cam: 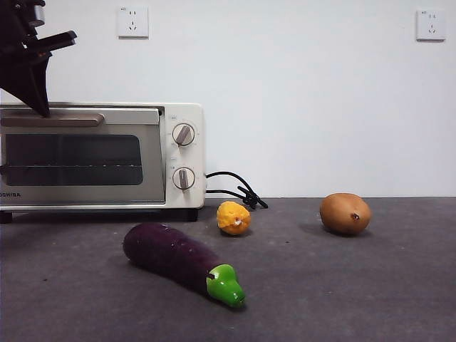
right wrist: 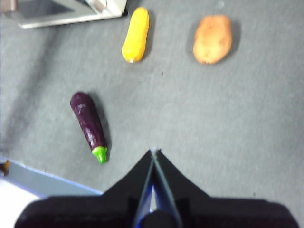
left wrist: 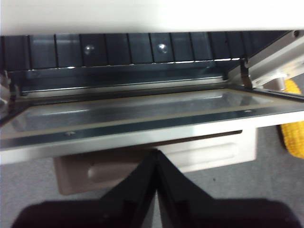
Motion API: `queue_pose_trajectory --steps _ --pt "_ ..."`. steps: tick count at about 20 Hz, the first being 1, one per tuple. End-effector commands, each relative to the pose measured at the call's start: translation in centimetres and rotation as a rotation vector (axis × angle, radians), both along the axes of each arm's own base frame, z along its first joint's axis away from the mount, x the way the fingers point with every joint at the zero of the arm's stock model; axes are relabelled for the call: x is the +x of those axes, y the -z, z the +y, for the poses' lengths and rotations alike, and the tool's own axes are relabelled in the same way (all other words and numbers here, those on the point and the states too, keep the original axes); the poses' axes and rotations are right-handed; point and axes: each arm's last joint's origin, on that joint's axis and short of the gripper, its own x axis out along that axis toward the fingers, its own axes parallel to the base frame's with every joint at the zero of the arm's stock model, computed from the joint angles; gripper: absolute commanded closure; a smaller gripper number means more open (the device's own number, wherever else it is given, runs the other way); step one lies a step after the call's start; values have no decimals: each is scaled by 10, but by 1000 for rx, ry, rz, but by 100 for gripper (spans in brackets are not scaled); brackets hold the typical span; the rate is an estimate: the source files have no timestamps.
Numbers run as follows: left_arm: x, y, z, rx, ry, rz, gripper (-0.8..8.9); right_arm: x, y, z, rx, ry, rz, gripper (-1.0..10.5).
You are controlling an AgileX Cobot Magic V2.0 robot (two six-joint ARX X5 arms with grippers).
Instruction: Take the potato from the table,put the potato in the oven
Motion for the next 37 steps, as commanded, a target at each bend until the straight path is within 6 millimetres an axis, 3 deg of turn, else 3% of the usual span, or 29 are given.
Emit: queue_pose_trajectory --steps 1,12,31,37 --pt "7 33 -7 77 1 125 819 -7 -3 0 -10 -15 -25 949" --pt "-4 38 -23 219 18 236 819 -38 -8 1 -21 -7 -61 947" --pt "-21 43 -22 242 98 413 819 -38 -8 1 -24 -6 -56 946" --pt "-19 41 -27 110 189 366 819 -30 -7 1 -37 -23 -56 944"
